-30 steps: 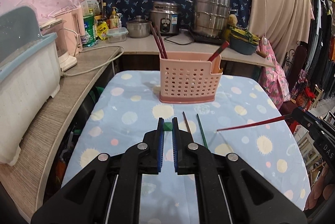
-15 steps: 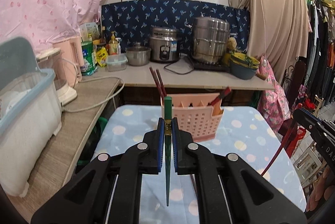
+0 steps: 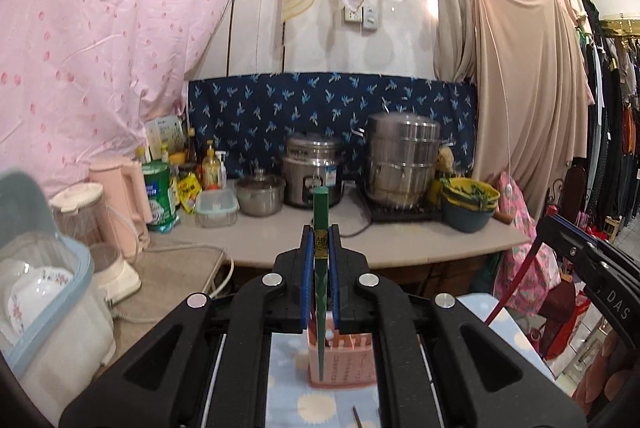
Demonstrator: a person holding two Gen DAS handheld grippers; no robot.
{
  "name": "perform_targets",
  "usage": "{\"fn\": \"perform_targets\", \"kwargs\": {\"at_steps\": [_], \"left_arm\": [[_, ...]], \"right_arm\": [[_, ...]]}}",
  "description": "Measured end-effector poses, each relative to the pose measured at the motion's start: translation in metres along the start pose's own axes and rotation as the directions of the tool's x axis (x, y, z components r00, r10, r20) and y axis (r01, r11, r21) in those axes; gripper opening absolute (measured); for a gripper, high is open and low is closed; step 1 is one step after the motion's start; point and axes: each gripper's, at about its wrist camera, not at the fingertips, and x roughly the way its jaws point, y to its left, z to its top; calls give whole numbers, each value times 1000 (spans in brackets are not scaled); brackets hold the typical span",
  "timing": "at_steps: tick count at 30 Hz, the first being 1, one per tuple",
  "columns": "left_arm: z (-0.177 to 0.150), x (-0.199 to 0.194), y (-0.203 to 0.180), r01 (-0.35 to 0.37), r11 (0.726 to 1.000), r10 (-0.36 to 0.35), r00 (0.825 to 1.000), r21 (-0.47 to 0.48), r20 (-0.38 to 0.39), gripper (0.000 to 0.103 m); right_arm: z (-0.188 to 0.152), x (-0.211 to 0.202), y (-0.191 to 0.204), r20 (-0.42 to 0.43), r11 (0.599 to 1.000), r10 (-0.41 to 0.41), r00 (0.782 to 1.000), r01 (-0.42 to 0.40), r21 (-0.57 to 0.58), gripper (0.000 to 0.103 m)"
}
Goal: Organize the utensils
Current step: 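Lift both held chopsticks and lower them into the pink basket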
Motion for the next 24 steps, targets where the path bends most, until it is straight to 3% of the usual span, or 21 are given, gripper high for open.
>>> {"fn": "perform_targets", "kwargs": {"at_steps": [5,10,24], "left_arm": [[19,26,-3,11,1000,-11,999,-3,44,7],[22,53,-4,25,1000,-24,999,-9,40,7],[-37,105,-2,45,999,-45,994,-8,-103,7]], "right_arm": [[22,38,3,35,1000,16,999,-16,-1,7],[28,72,3,36,1000,15,999,-15,3,7],[-28,127,-8,-103,1000,-18,994,18,-4,7]]}}
